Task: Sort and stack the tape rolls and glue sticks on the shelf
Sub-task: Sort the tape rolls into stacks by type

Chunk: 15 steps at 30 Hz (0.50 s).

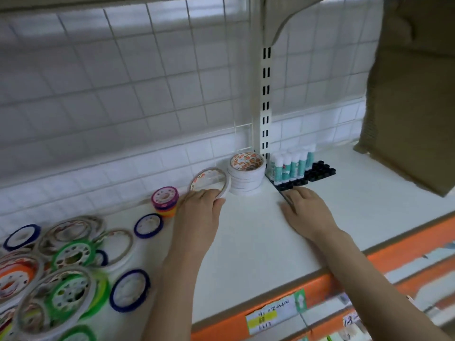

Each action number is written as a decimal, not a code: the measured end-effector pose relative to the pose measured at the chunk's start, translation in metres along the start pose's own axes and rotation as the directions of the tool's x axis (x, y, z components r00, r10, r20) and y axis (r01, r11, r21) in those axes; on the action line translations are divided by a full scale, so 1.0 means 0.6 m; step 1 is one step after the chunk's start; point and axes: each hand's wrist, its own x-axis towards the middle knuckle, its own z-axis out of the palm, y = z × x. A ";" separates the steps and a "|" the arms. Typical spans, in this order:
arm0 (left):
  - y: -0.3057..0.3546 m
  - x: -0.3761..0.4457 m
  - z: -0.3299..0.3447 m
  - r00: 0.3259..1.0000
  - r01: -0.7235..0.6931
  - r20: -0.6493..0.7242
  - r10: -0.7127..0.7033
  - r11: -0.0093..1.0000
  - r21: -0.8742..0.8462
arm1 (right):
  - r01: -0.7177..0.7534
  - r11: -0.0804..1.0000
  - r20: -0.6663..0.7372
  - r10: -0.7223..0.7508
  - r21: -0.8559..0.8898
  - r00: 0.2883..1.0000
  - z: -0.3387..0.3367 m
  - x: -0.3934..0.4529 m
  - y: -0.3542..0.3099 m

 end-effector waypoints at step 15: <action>0.076 0.164 0.068 0.974 -0.156 0.186 0.129 0.977 0.144 | -0.081 0.994 -0.024 0.083 0.070 0.996 0.003 -0.004 -0.005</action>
